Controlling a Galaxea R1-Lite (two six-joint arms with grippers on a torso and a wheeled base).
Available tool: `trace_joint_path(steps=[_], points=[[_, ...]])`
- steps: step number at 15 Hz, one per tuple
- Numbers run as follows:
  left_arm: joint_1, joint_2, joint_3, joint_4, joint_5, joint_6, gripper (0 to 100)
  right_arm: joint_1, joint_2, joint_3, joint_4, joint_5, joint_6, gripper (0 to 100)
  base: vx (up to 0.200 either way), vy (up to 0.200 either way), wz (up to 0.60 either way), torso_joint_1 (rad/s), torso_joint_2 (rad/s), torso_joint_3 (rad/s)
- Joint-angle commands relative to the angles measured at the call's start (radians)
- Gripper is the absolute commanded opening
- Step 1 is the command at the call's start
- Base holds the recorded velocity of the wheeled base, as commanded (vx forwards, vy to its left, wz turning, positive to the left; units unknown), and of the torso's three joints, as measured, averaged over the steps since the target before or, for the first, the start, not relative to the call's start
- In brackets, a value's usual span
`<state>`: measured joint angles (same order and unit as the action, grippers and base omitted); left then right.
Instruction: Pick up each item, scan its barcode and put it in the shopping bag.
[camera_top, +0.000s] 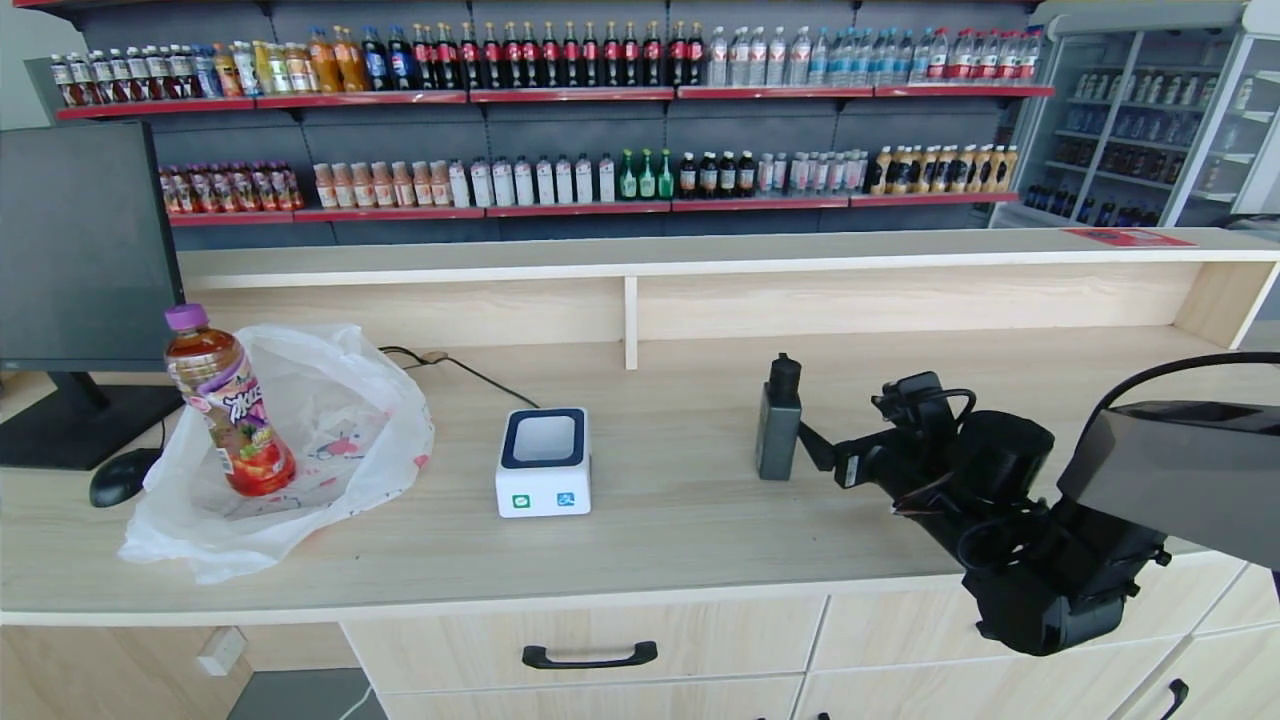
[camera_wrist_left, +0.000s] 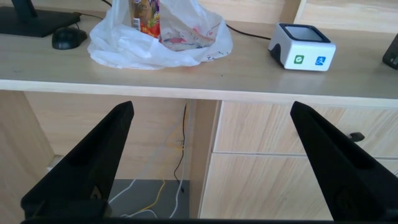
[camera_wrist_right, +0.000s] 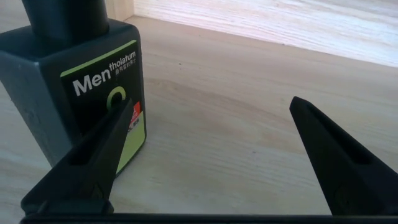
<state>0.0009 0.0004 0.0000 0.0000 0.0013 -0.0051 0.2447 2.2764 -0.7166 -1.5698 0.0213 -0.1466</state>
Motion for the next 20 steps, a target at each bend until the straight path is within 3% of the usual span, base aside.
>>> trace_joint_path(steps=[1,6,12,16,20], points=[[-0.001,0.000,0.000,0.000,0.000,0.005,100,-0.010,-0.038,0.059,-0.001,0.000,-0.001,100,0.000,0.000,0.00,0.000,0.00,0.000],[-0.001,0.000,0.000,0.000,0.000,0.005,100,-0.016,-0.192,0.241,-0.001,0.000,0.005,100,0.000,0.000,0.00,0.000,0.00,0.000],[-0.001,0.000,0.000,0.000,0.000,0.007,100,0.024,-0.284,0.316,-0.001,-0.001,0.007,100,0.000,0.000,0.00,0.000,0.00,0.000],[-0.001,0.000,0.000,0.000,0.000,0.007,100,0.125,-0.333,0.321,-0.001,-0.029,0.010,100,0.000,0.000,0.00,0.000,0.00,0.000],[0.001,0.000,0.000,0.002,0.000,0.005,100,0.151,-0.347,0.370,-0.001,-0.053,0.032,100,0.000,0.000,0.00,0.000,0.00,0.000]])
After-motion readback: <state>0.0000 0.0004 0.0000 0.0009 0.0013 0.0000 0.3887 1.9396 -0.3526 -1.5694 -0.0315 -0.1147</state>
